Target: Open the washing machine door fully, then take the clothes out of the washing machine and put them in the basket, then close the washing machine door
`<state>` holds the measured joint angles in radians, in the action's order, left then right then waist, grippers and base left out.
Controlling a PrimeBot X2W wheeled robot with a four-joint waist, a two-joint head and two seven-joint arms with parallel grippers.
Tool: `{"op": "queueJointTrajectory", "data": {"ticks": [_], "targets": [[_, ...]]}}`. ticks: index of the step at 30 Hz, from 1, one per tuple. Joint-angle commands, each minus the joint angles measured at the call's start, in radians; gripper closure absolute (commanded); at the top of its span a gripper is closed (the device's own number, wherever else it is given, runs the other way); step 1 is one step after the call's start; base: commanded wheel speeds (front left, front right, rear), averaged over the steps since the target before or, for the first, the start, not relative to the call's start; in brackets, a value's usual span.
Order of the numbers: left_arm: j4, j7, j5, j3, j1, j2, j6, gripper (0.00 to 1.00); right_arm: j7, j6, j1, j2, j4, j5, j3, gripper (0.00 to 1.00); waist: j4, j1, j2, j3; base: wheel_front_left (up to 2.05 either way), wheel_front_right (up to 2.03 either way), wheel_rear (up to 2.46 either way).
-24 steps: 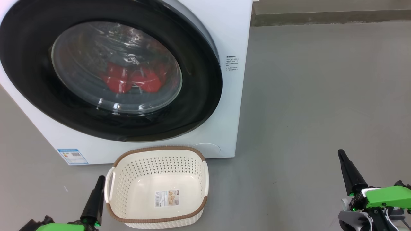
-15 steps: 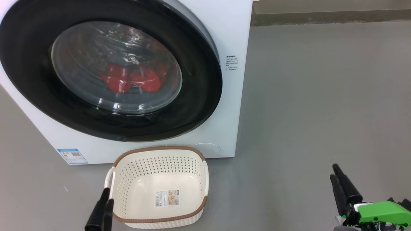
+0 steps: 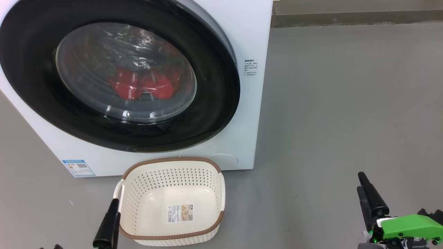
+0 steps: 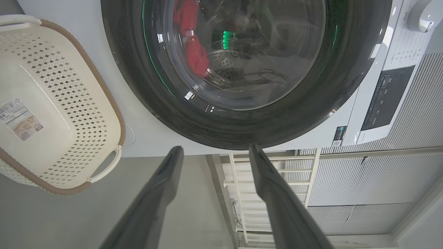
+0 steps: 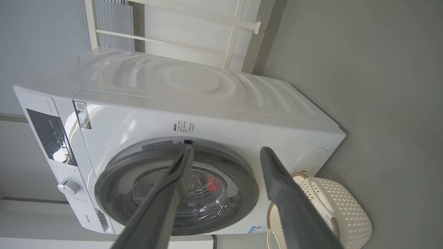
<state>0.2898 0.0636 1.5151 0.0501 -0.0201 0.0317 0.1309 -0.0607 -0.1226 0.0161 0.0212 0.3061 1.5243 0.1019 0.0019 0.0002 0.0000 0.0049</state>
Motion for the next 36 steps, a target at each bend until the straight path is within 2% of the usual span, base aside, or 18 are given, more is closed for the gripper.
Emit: {"op": "queueJointTrajectory", "data": {"ticks": [1,17,36], "targets": [[-0.033,-0.011,-0.026,0.004,-0.015,0.019,0.0,0.0,0.008,-0.001,0.015,0.014,-0.032,-0.026,-0.007,0.0,0.0,-0.0001,0.0,0.0,0.0,0.0,0.0],[-0.072,-0.058,-0.332,-0.016,-0.002,0.017,-0.006,0.0,0.055,-0.002,0.0,0.027,-0.066,-0.285,-0.042,0.0,0.003,-0.0002,0.0,0.005,0.0,0.0,0.0],[-0.114,-0.114,-0.587,-0.067,0.012,0.041,-0.044,0.0,0.111,-0.004,-0.013,0.036,-0.063,-0.549,-0.068,0.0,0.007,-0.0002,0.0,0.012,0.0,0.0,0.0]]}}
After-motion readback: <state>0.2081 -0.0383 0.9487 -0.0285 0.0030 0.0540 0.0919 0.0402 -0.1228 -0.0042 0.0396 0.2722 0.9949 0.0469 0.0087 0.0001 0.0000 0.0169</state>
